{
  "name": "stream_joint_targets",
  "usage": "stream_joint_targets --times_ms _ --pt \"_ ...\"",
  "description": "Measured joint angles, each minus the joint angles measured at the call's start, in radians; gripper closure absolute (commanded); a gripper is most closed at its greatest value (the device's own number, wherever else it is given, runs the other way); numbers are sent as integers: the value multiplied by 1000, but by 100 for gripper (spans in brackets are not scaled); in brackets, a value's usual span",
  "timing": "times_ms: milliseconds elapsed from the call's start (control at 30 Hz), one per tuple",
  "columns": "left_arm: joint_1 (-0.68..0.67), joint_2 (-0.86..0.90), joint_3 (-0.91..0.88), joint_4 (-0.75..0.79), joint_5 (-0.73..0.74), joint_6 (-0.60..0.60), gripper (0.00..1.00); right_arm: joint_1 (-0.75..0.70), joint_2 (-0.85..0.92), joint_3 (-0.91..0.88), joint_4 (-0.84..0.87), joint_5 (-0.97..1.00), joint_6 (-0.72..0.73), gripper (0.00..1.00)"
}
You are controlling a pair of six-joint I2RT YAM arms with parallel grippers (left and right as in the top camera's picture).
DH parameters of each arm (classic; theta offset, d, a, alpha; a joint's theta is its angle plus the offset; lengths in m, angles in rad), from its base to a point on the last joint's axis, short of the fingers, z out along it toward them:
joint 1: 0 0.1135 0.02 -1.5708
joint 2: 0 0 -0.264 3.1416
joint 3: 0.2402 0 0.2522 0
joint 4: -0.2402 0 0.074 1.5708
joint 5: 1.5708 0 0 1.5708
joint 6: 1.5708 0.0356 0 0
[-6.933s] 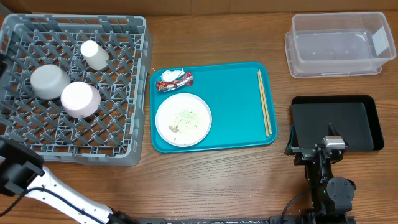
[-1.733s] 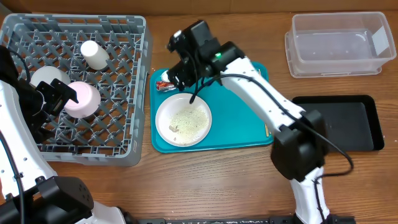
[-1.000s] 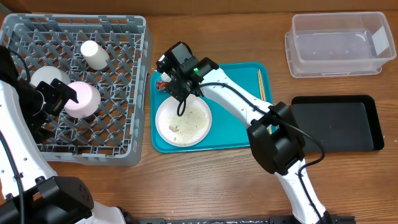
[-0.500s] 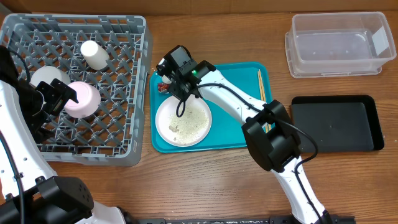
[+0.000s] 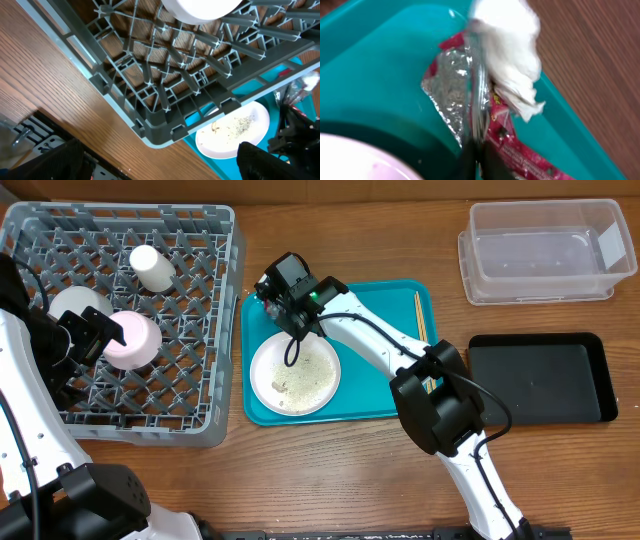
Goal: Sort waste into correct bins and load items into the dishwasher
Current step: 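Lower the right gripper and grasp the red snack wrapper, then carry the red wrapper to the clear plastic bin and release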
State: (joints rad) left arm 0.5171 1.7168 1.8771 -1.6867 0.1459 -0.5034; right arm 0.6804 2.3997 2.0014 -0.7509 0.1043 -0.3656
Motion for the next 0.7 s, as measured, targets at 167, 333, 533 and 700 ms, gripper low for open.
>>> stream_joint_targets --times_ms 167,333,533,700 --pt "0 0 0 0 0 0 0 0 0 2 -39 5 11 96" --pt "0 0 0 0 0 0 0 0 0 45 -173 6 16 96" --pt "0 0 0 0 0 0 0 -7 -14 194 -356 4 16 96" --pt "0 0 0 0 0 0 0 -42 -80 306 -473 0 3 96"
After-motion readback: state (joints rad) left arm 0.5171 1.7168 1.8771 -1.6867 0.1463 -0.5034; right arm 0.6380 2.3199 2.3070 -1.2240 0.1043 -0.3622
